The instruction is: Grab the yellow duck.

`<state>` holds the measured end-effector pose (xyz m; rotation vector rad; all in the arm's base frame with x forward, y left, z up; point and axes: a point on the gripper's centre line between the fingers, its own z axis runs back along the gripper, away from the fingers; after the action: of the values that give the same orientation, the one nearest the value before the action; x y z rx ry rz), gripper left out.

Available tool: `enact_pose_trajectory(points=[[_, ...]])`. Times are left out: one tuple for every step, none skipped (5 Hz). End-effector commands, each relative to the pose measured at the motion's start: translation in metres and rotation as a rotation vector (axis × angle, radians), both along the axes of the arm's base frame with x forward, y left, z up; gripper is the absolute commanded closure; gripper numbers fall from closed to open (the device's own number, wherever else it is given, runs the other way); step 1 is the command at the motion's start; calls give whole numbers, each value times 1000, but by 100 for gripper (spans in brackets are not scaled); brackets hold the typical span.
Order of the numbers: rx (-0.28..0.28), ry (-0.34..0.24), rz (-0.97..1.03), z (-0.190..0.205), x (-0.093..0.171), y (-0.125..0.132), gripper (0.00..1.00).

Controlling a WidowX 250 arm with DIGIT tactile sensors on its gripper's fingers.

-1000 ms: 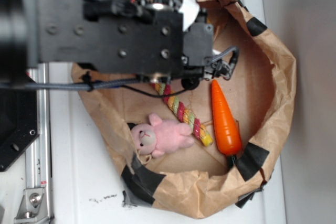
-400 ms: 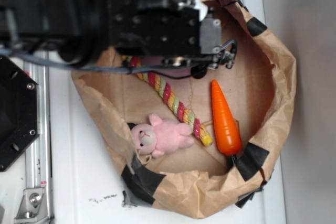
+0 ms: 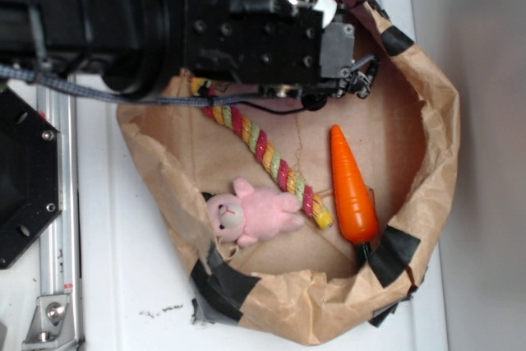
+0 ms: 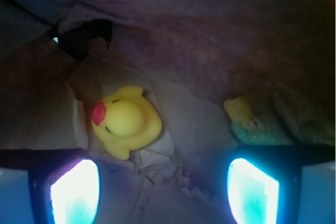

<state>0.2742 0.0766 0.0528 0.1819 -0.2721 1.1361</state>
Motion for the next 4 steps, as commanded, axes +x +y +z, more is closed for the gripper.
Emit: enact_pose_trajectory(points=[[-5,2,7,6,-6,25,0],[19,-3,18,3,-4,30,0],[33,4,-9,3,-3,29,0],[39,-2,-31,5,-5,29,0]])
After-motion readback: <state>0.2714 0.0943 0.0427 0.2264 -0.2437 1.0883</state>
